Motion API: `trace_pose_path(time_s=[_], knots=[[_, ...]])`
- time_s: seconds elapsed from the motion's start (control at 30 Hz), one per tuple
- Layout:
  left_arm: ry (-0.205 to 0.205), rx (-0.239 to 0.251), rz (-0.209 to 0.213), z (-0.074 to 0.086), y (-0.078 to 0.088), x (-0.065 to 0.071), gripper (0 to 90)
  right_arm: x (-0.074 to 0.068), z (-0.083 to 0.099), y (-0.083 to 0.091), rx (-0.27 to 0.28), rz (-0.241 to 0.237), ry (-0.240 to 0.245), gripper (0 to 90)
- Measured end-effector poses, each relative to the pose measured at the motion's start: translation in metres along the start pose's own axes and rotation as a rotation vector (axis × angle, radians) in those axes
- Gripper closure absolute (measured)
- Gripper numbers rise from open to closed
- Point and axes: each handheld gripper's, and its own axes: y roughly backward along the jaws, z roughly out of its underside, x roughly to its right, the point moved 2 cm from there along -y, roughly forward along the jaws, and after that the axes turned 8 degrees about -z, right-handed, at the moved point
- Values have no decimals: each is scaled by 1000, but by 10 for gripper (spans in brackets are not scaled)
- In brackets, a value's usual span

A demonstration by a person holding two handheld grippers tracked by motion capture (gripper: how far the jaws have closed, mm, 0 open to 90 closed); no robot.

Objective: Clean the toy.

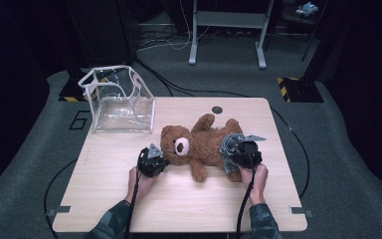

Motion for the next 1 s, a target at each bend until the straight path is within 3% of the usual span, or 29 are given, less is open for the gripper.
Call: trace_pose_path(time_s=[0.13, 0.17, 0.3, 0.4, 0.6, 0.67, 0.77, 0.87, 1.0], knots=[[4, 2, -3, 0, 0, 0, 817, -8, -7, 8, 26, 33, 42, 755], [3, 0, -1, 0, 0, 0, 817, -22, -16, 21, 77, 16, 99, 755], [1, 0, -1, 0, 0, 0, 817, -57, -31, 30, 117, -46, 173, 755], [2, -1, 0, 0, 0, 0, 817, -89, -38, 13, 85, -72, 250, 754], [-7, -3, 5, 0, 0, -1, 817, -129, -34, -15, 17, -74, 362, 753], [-1, 1, 2, 0, 0, -1, 817, -133, -32, -21, -11, -55, 394, 754], [5, -1, 8, 0, 0, -1, 817, -125, -32, -21, -11, -63, 378, 757], [4, -1, 9, 0, 0, -1, 817, -114, -32, -13, 7, -59, 355, 758], [4, 3, 7, 0, 0, 0, 817, -92, -30, 2, 24, -42, 286, 757]])
